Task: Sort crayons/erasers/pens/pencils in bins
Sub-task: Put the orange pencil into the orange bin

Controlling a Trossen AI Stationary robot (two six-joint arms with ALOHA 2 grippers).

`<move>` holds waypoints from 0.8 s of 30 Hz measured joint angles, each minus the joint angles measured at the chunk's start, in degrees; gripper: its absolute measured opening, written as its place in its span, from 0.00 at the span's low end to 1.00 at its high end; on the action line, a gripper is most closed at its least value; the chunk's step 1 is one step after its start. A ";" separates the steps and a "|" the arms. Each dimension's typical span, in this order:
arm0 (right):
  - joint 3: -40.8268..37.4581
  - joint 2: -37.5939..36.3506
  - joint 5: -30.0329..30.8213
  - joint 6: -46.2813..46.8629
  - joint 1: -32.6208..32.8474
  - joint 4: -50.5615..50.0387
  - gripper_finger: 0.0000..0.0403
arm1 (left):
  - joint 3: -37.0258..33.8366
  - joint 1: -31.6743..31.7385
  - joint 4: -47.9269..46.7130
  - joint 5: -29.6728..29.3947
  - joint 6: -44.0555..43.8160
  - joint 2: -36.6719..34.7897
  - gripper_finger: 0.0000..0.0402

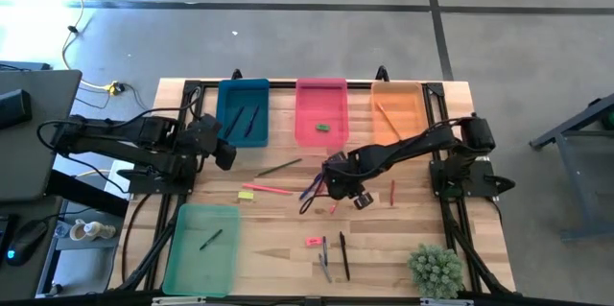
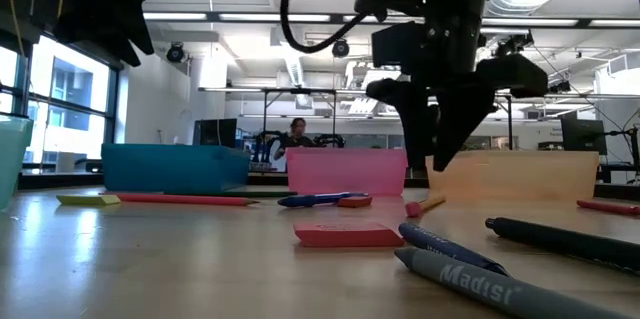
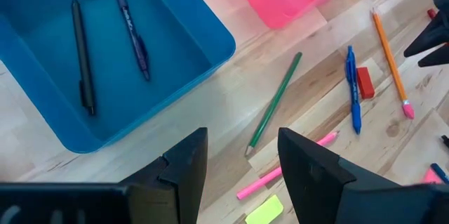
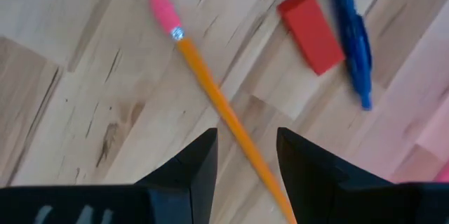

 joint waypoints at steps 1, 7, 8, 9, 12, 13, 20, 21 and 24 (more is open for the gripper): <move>0.00 0.18 0.00 0.00 0.00 0.82 0.34 | 0.00 0.00 0.04 -0.01 0.02 0.01 0.40; -0.07 1.51 -2.13 -0.01 -0.53 1.75 0.34 | -0.02 -0.02 0.08 -1.00 -0.02 0.33 0.40; -0.07 1.89 -2.28 -0.02 -0.53 2.08 0.34 | -0.02 -0.02 0.15 -1.07 -0.06 0.47 0.40; -0.07 2.29 -2.30 -0.03 -0.53 2.01 0.34 | -0.02 -0.02 0.13 -1.08 -0.07 0.59 0.40; -0.07 3.62 -2.34 -1.88 -0.48 1.58 0.34 | -0.02 -0.02 0.16 -1.10 0.20 0.81 0.40; -0.07 4.01 -2.36 -2.66 -0.41 1.42 0.34 | -0.02 -0.02 0.07 -1.08 0.26 0.85 0.40; -0.08 6.15 -2.32 -3.02 -0.39 1.78 0.34 | -0.02 -0.01 0.06 -1.64 0.37 0.90 0.40; -0.01 6.44 -2.34 -2.97 -0.39 1.82 0.34 | -0.02 0.00 0.07 -1.75 0.38 0.90 0.40; 0.15 6.90 -2.43 -2.73 -0.38 1.61 0.34 | -0.02 0.00 0.05 -1.78 0.39 0.90 0.40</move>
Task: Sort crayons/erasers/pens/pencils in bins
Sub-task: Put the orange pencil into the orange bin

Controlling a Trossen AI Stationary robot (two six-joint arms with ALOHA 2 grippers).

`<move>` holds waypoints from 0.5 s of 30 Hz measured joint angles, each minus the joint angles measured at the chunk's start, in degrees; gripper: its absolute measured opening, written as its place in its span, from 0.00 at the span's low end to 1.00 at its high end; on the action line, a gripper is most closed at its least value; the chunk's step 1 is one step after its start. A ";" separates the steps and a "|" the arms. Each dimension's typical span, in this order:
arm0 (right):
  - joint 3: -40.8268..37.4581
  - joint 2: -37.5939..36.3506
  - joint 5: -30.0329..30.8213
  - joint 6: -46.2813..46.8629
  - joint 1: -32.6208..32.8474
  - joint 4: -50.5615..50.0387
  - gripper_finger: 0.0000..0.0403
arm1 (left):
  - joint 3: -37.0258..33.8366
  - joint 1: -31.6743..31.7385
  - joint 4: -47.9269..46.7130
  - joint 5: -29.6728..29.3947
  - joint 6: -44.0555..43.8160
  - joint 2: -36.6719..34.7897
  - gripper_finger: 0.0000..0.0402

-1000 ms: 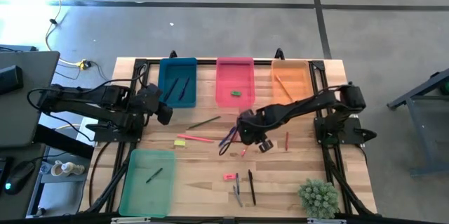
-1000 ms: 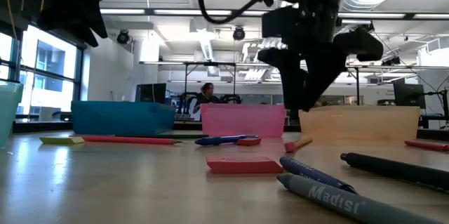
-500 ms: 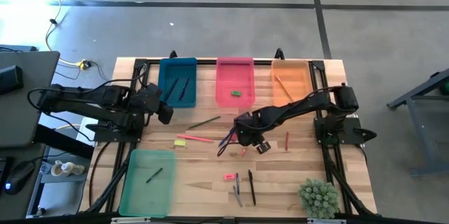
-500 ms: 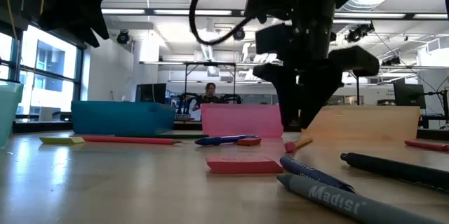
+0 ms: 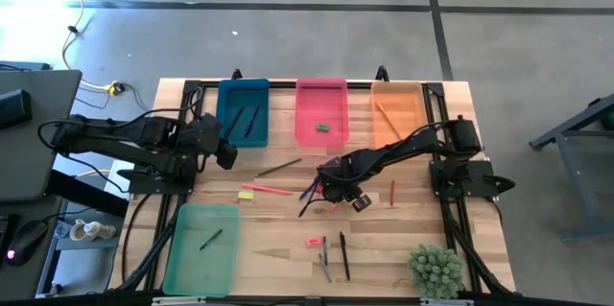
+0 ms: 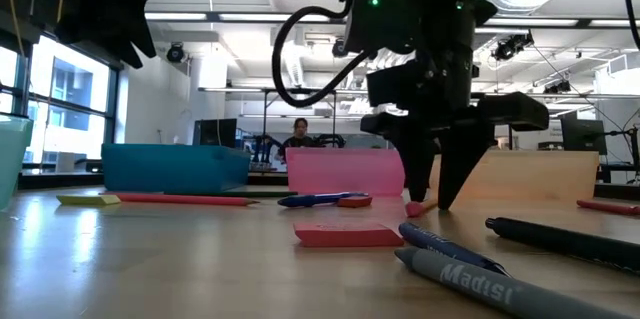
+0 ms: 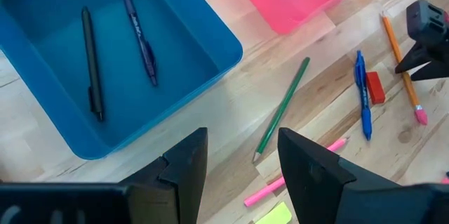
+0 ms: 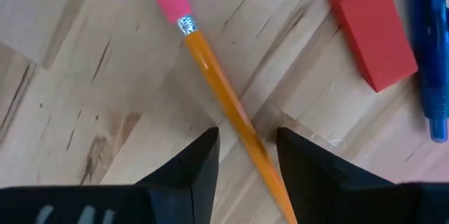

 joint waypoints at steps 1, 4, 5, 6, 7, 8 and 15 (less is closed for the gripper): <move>0.01 0.09 -0.04 0.15 -0.01 -0.08 0.34 | 0.00 0.00 0.02 0.00 0.00 0.00 0.40; 0.04 0.69 -0.04 0.26 0.01 -0.55 0.31 | 0.00 0.00 0.01 0.00 0.00 0.00 0.40; -0.01 0.71 -0.04 0.26 -0.01 -0.71 0.30 | 0.00 0.00 0.00 0.01 0.00 0.01 0.40; 0.01 0.71 -0.02 0.26 0.01 -0.77 0.28 | 0.00 0.00 0.00 0.02 0.00 0.00 0.40; -0.02 0.73 0.01 0.26 0.01 -0.81 0.26 | 0.00 0.00 0.00 0.02 0.02 0.00 0.40; -0.02 0.73 0.02 0.22 0.03 -0.86 0.23 | 0.00 0.00 0.00 0.02 0.01 0.00 0.40; -0.10 0.82 0.00 0.17 0.03 -0.86 0.08 | 0.00 0.00 0.00 0.02 0.69 0.00 0.40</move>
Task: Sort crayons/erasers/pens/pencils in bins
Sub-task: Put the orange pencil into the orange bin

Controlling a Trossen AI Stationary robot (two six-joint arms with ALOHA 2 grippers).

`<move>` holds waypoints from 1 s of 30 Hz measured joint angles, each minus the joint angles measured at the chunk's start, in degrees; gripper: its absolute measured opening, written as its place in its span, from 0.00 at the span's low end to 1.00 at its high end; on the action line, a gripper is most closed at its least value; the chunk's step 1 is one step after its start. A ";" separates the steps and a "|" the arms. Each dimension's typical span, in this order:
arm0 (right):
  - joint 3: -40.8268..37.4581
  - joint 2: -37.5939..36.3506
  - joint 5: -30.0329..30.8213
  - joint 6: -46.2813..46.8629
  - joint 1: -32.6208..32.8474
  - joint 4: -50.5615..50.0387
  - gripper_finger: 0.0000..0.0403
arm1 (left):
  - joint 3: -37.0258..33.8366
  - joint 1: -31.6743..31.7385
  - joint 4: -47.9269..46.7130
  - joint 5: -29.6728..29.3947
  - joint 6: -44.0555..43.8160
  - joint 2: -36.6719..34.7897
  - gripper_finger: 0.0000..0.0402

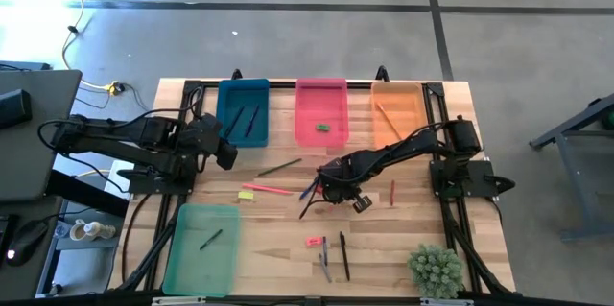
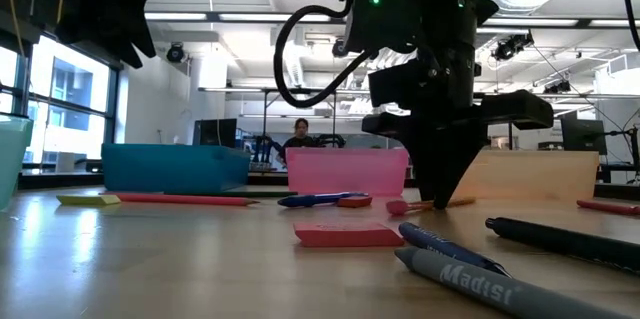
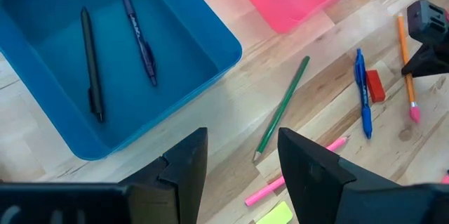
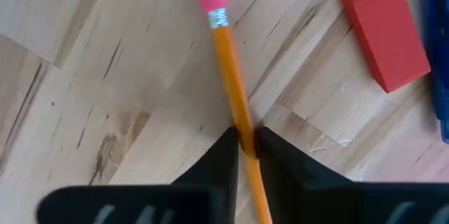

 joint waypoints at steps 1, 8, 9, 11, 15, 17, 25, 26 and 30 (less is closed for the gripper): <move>-0.02 0.02 0.00 -0.02 0.02 0.00 0.07 | 0.00 0.00 0.00 -0.02 0.18 0.00 0.40; -0.02 0.02 0.26 -0.20 0.31 -0.24 0.01 | 0.00 0.00 0.00 0.00 -0.17 0.00 0.40; -0.02 0.04 0.46 -0.19 0.51 -0.26 0.01 | 0.00 0.00 0.00 0.00 -0.17 0.00 0.40; -0.02 0.04 0.84 -0.15 1.12 -0.43 0.01 | 0.00 0.00 0.00 0.00 -0.25 0.00 0.40; 0.15 0.07 1.71 1.24 2.37 -0.91 0.01 | 0.00 0.00 0.00 0.02 -0.28 0.00 0.40; 0.15 0.07 2.48 3.37 2.78 -1.02 0.01 | 0.00 0.00 0.00 0.02 -0.28 0.00 0.40; -0.12 -2.10 3.06 9.65 2.95 -1.88 0.01 | 0.00 0.00 0.02 0.14 -0.28 -0.02 0.40; -0.20 -2.65 2.76 10.50 2.95 -2.61 0.01 | 0.00 0.00 0.02 0.24 -0.28 -0.02 0.40; -0.15 -4.90 2.87 12.78 2.95 -3.55 0.01 | 0.00 -0.02 -0.03 0.24 -0.26 -0.02 0.40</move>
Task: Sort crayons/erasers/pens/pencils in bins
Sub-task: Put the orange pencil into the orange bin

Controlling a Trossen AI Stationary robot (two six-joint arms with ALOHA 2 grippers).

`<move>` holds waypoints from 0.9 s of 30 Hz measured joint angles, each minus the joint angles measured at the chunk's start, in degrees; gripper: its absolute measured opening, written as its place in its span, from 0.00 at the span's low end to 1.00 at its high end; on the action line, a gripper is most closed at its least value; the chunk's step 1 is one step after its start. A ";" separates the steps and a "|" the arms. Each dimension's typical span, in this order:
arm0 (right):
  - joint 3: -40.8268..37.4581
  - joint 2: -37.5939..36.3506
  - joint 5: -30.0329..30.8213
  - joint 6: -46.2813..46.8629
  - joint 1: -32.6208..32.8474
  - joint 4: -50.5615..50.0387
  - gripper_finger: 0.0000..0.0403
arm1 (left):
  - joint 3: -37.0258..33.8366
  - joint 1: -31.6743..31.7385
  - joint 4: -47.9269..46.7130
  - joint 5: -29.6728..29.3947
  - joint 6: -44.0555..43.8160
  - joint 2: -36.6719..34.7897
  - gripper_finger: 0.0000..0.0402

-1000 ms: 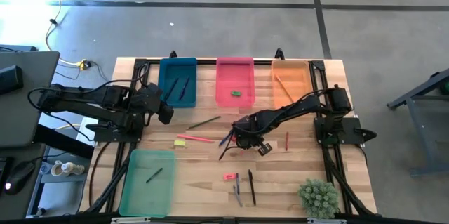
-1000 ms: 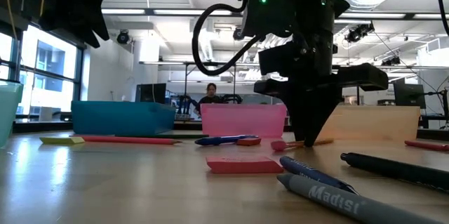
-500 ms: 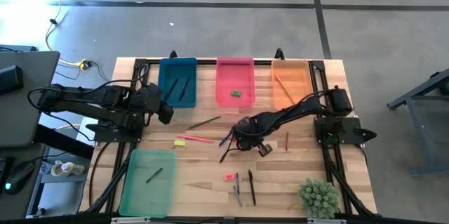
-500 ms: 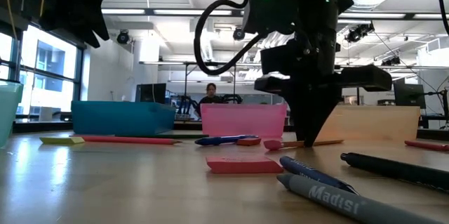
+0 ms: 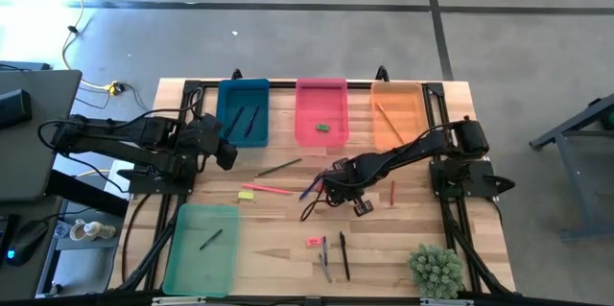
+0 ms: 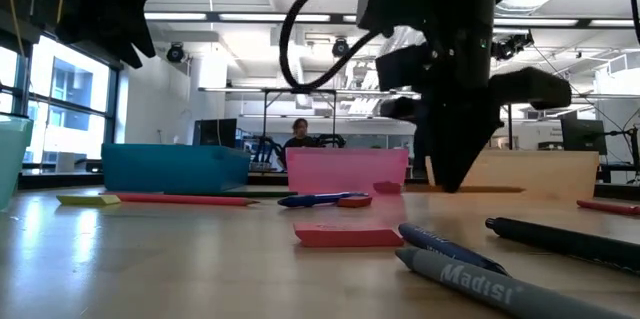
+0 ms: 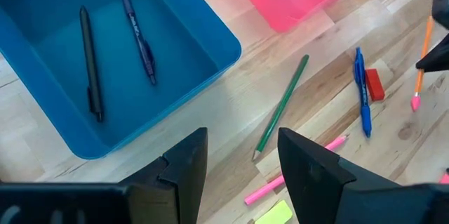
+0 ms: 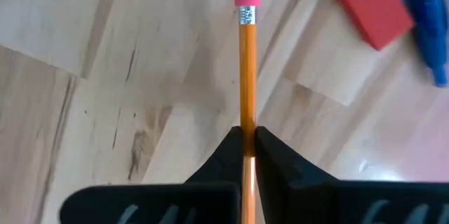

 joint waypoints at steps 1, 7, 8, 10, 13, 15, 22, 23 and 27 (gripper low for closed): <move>0.00 -0.47 0.30 0.55 0.00 -0.66 0.01 | 0.00 0.02 0.01 0.00 0.00 0.00 0.40; 0.00 -4.21 2.90 4.16 -0.12 -0.80 0.01 | 0.00 0.01 -0.01 0.04 0.00 0.00 0.40; 0.00 -4.93 3.32 4.86 -0.11 -0.90 0.01 | 0.00 0.01 0.00 0.04 0.00 0.00 0.40; 0.04 -6.39 4.00 6.21 -0.44 -0.98 0.01 | 0.00 0.01 0.00 0.04 0.00 0.00 0.40; 0.07 -8.85 5.02 9.03 -1.19 -1.12 0.01 | 0.00 0.00 0.00 0.03 0.52 0.00 0.40; 0.11 -10.48 5.55 10.64 -1.98 -1.13 0.01 | 0.00 0.00 -0.01 0.04 0.56 0.00 0.40; 0.13 -17.37 13.25 14.14 -6.46 -2.09 0.01 | 0.00 0.00 0.08 0.04 0.48 0.00 0.40; 0.15 -18.51 13.87 14.53 -7.52 -2.13 0.01 | 0.00 0.00 0.05 0.04 0.48 0.00 0.40; 0.15 -22.92 16.05 15.55 -12.03 -2.51 0.01 | 0.00 0.00 0.05 0.04 0.48 0.00 0.40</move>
